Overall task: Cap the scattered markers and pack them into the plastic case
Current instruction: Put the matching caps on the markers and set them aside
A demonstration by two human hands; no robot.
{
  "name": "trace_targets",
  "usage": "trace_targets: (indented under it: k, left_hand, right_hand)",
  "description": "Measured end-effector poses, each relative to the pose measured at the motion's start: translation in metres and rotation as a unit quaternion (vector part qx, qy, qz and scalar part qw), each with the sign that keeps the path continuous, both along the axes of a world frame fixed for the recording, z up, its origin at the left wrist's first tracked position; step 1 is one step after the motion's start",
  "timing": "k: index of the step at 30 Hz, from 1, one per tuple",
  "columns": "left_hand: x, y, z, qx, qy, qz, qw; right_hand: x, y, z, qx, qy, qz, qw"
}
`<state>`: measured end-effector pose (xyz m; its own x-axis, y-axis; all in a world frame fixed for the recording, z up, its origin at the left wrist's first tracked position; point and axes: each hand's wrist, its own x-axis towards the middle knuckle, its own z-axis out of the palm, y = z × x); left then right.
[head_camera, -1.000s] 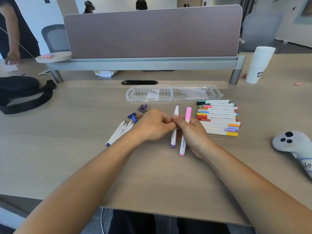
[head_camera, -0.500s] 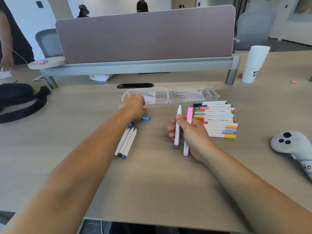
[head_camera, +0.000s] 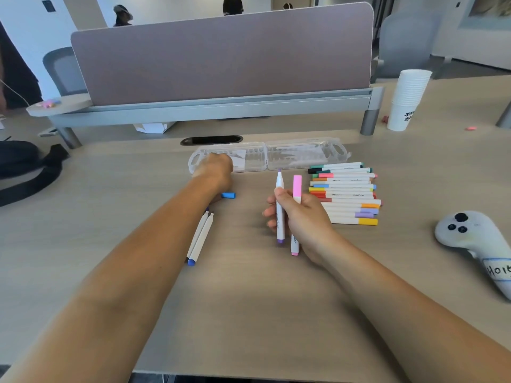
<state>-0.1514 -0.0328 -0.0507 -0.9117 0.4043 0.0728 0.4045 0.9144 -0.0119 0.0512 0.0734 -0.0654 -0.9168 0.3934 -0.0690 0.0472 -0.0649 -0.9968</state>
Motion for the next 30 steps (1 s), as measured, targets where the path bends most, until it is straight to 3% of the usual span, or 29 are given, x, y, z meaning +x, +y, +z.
trace_targets:
  k: [13,16,18,21,24,26,28,30]
  left_hand:
    - [0.005,-0.002,-0.012,0.102,-0.035,0.000,0.994]
    - [0.003,-0.005,-0.014,0.180,-0.018,-0.017,0.983]
    - [0.005,-0.006,-0.006,0.278,-0.012,-0.026,0.960]
    - [0.026,-0.008,0.011,0.500,-0.078,-0.014,0.863]
    - [0.061,-0.015,0.021,0.660,-0.260,-0.001,0.705]
    - [0.077,-0.023,0.020,0.709,-0.340,-0.009,0.617]
    - [0.088,-0.029,0.018,0.733,-0.378,-0.014,0.565]
    - [0.095,-0.034,0.016,0.744,-0.388,-0.013,0.545]
  right_hand:
    - [0.000,0.001,-0.001,0.018,-0.004,0.002,1.000]
    - [0.000,0.001,-0.001,0.022,-0.005,0.001,1.000]
    - [0.000,0.001,-0.001,0.025,-0.007,-0.001,1.000]
    - [-0.001,0.001,-0.001,0.009,-0.010,0.004,1.000]
    - [0.000,-0.001,-0.002,-0.032,-0.013,0.024,0.999]
    - [0.002,-0.003,-0.001,-0.044,-0.029,0.043,0.998]
    - [0.004,-0.006,0.001,-0.036,-0.046,0.058,0.997]
    - [0.006,-0.009,0.002,-0.018,-0.059,0.069,0.996]
